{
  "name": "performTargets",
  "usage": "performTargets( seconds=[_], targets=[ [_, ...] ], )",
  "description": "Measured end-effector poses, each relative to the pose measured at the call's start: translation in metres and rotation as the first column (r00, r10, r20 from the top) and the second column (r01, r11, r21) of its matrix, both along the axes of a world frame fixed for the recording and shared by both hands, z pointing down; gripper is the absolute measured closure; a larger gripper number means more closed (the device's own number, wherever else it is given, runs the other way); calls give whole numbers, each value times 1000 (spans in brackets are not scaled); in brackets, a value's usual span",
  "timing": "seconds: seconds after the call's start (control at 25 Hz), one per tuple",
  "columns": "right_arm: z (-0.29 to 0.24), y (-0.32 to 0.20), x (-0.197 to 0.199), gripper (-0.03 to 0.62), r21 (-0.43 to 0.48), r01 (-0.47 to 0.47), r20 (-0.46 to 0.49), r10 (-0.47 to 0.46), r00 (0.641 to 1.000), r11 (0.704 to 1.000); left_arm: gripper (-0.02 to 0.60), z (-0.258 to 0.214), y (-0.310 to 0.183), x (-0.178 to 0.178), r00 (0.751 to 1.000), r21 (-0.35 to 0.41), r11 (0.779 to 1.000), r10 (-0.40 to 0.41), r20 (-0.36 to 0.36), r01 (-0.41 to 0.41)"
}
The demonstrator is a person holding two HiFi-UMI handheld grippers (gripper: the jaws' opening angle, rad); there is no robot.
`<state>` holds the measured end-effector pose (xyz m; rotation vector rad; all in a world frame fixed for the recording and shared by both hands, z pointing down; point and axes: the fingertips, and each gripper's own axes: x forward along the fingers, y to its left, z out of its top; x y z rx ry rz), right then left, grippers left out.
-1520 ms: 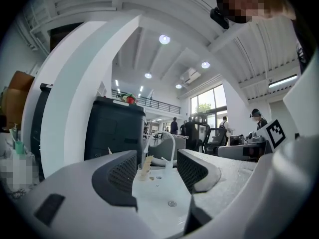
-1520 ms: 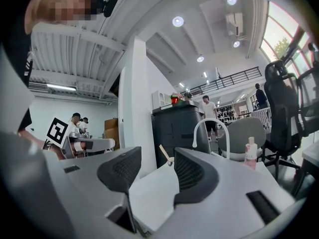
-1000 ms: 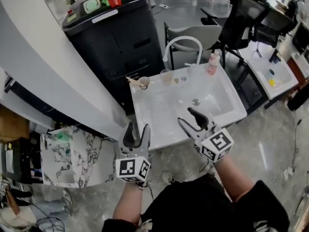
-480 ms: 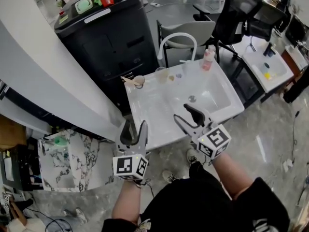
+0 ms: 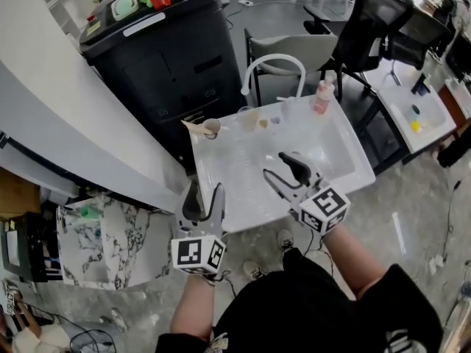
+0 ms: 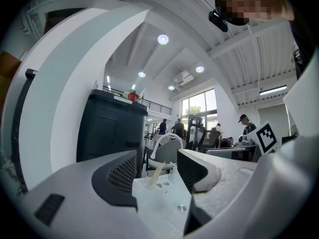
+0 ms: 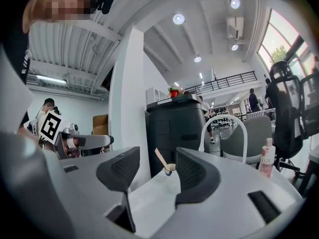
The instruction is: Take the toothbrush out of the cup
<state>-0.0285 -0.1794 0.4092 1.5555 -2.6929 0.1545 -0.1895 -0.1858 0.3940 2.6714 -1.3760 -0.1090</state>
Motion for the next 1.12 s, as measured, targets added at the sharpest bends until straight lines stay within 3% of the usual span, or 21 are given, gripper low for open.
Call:
performTargets(
  seconds=[1.12],
  targets=[
    [50, -145, 55, 359, -71, 141, -62, -146, 987, 987, 347, 25, -57, 56, 992, -50, 991, -126, 24, 127]
  ],
)
